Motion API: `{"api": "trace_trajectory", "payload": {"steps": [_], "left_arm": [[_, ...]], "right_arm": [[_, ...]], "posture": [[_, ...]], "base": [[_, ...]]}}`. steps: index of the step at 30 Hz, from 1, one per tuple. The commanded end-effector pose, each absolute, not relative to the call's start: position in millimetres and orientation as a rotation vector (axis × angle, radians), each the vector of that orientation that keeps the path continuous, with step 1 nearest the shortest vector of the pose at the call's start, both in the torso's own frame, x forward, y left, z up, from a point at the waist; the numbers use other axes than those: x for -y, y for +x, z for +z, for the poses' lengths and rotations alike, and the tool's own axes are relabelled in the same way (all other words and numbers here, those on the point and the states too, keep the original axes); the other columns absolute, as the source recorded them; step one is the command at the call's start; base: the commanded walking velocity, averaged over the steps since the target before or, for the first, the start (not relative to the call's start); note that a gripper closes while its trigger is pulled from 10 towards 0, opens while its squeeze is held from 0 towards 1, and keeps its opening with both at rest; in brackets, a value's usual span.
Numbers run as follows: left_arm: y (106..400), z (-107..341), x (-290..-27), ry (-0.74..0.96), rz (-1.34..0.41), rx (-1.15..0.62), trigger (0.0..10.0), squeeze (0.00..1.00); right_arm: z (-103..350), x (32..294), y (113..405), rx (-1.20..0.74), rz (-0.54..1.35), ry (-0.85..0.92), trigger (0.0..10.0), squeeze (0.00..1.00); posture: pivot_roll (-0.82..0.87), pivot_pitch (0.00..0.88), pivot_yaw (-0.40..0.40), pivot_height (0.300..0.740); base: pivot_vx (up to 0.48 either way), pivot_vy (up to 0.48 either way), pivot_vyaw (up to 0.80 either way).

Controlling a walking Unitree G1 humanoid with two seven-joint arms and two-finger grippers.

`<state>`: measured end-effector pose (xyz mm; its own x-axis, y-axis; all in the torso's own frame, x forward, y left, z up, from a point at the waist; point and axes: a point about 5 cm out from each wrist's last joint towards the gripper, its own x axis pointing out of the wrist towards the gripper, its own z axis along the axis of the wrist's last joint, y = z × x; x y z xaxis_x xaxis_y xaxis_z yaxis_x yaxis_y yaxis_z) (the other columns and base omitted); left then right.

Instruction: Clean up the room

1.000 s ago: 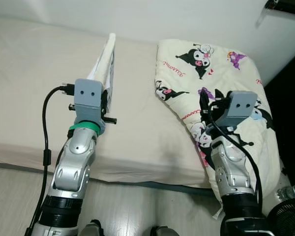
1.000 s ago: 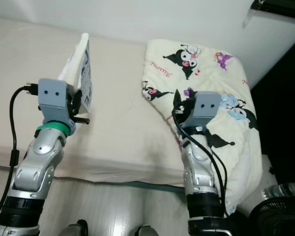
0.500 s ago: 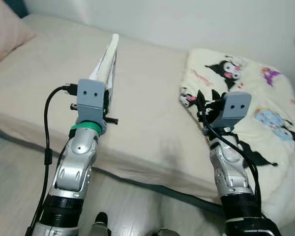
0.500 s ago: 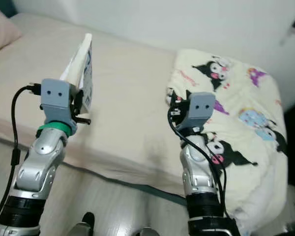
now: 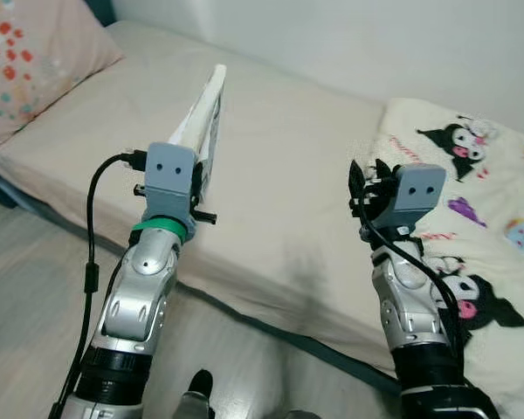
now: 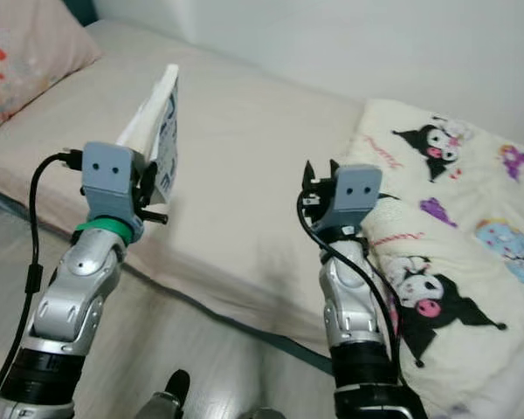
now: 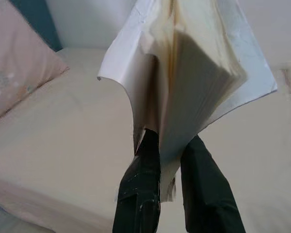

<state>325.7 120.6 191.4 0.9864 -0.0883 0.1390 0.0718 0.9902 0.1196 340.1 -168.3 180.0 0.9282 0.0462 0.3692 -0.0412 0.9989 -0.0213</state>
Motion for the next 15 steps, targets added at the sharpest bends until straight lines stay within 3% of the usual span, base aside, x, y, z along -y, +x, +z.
{"api": "trace_trajectory", "payload": {"steps": [1, 15], "left_arm": [[324.7, 193.9, -120.3, 0.119, -0.081, 0.170, 10.0, 0.00], [326.0, 193.8, -119.7, 0.127, -0.086, 0.169, 10.0, 0.00]], "right_arm": [[172.2, 170.4, 338.2, 0.357, 0.038, -0.021, 10.0, 0.00], [171.8, 171.2, 337.7, 0.360, 0.031, -0.020, 10.0, 0.00]], "posture": [[-0.03, 0.083, -0.014, 0.740], [-0.04, 0.085, -0.005, 0.740]], "base": [[0.000, 0.000, 0.73], [0.000, 0.000, 0.72]]}}
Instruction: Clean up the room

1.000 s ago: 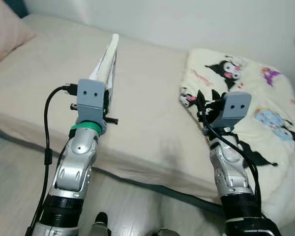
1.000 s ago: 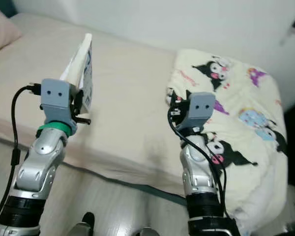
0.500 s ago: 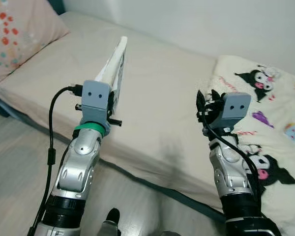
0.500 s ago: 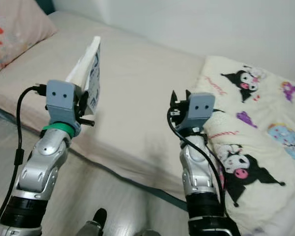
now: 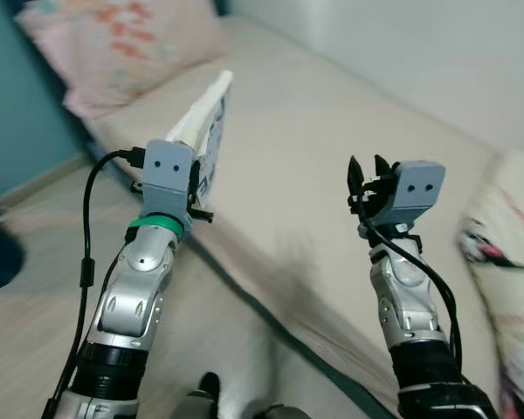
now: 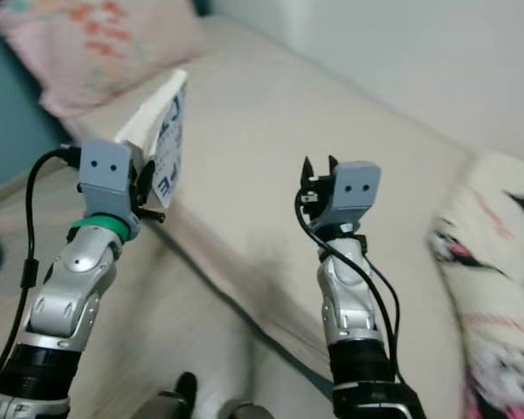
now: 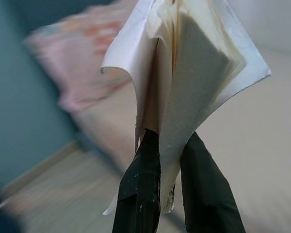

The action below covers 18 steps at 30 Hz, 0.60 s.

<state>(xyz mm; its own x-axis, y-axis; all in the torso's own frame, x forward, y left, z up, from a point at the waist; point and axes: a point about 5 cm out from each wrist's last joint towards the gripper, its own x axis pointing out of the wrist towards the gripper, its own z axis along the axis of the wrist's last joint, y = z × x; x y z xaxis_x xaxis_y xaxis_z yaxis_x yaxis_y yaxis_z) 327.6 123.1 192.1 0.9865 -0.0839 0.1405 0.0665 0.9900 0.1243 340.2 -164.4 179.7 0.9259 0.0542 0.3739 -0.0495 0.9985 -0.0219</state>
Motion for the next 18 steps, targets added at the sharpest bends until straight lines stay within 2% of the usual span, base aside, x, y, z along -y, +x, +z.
{"api": "trace_trajectory", "payload": {"steps": [1, 6, 9, 18], "left_arm": [[326.1, 193.9, -119.8, 0.128, -0.084, 0.169, 10.0, 0.00], [326.4, 195.9, -120.5, 0.142, -0.075, 0.190, 10.0, 0.00], [326.7, 197.8, -120.6, 0.157, -0.071, 0.207, 10.0, 0.00], [328.1, 198.4, -119.1, 0.170, -0.081, 0.213, 10.0, 0.00]], "right_arm": [[171.8, 171.1, 337.6, 0.361, 0.030, -0.019, 10.0, 0.00], [171.5, 171.2, 336.9, 0.363, 0.028, -0.016, 10.0, 0.00], [170.3, 171.5, 336.4, 0.362, 0.023, 0.010, 10.0, 0.00], [167.8, 174.0, 335.9, 0.353, -0.006, 0.044, 10.0, 0.00]], "posture": [[-0.04, 0.085, -0.005, 0.740], [-0.04, 0.089, 0.000, 0.740], [-0.04, 0.089, 0.000, 0.740], [-0.04, 0.092, 0.009, 0.740]], "base": [[0.000, 0.000, 0.71], [0.000, 0.000, 0.71], [0.259, 0.000, 0.71], [0.449, 0.000, 0.00]]}}
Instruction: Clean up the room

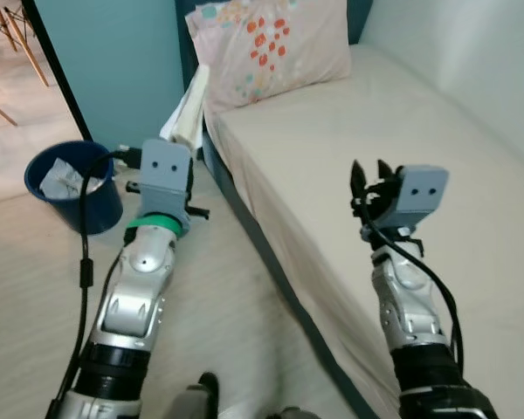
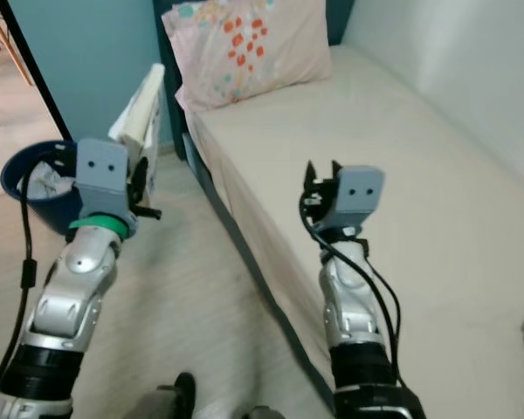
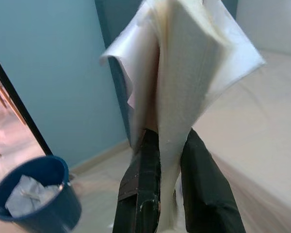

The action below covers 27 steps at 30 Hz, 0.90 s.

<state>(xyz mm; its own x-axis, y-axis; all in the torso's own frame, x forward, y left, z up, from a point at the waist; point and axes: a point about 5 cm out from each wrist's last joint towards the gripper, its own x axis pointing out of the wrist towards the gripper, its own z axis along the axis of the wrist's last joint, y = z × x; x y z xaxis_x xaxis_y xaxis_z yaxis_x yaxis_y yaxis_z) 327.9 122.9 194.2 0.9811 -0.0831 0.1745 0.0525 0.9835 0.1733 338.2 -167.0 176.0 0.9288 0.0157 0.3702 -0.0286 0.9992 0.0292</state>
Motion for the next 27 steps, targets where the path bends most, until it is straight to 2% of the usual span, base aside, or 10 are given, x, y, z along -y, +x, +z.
{"api": "trace_trajectory", "payload": {"steps": [1, 27], "left_arm": [[328.2, 198.4, -119.0, 0.170, -0.081, 0.212, 10.0, 0.00], [328.9, 197.2, -117.3, 0.171, -0.088, 0.215, 10.0, 0.00]], "right_arm": [[167.8, 174.4, 335.7, 0.354, -0.008, 0.042, 10.0, 0.00], [167.6, 176.6, 334.1, 0.363, -0.017, 0.042, 10.0, 0.00]], "posture": [[-0.04, 0.092, 0.009, 0.740], [-0.05, 0.098, 0.010, 0.740]], "base": [[0.458, 0.000, 0.00], [0.458, 0.000, 0.00]]}}
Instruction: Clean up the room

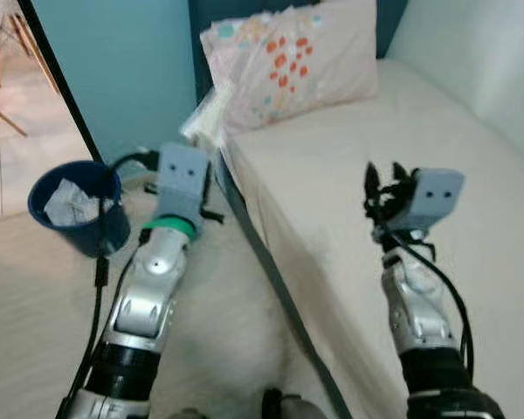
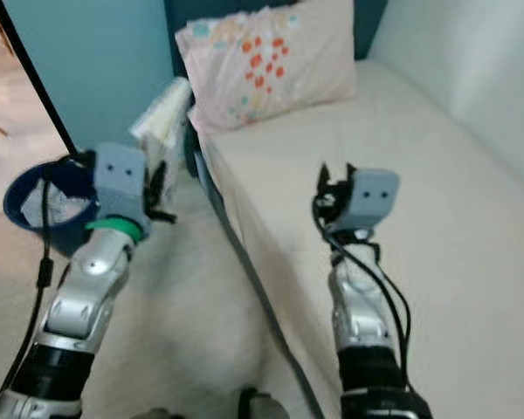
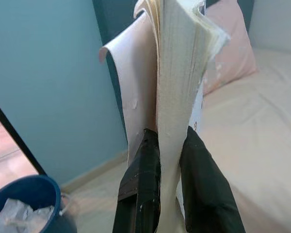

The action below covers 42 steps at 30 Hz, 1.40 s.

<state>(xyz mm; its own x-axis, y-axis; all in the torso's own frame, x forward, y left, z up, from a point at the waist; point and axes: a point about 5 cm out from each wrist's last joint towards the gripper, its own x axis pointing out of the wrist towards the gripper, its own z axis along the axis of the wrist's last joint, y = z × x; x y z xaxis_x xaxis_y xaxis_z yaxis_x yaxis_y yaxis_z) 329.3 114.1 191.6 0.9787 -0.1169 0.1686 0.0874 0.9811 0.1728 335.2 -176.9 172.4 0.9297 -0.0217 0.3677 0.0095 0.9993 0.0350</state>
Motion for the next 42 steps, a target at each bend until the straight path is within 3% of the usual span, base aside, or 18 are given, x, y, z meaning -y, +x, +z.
{"api": "trace_trajectory", "payload": {"steps": [1, 24, 42], "left_arm": [[329.1, 197.2, -117.3, 0.170, -0.088, 0.216, 10.0, 0.00], [330.2, 197.5, -116.7, 0.167, -0.088, 0.219, 10.0, 0.00], [331.5, 198.3, -115.3, 0.167, -0.098, 0.226, 10.0, 0.00]], "right_arm": [[167.8, 176.7, 334.1, 0.363, -0.017, 0.041, 10.0, 0.00], [167.7, 177.0, 335.1, 0.360, -0.012, 0.042, 10.0, 0.00], [168.0, 178.7, 336.5, 0.354, -0.017, 0.047, 10.0, 0.00]], "posture": [[-0.05, 0.098, 0.010, 0.740], [-0.05, 0.095, 0.009, 0.740], [-0.05, 0.082, 0.012, 0.740]], "base": [[0.458, 0.000, 0.00], [0.458, 0.000, 0.00], [0.458, 0.000, -0.73]]}}
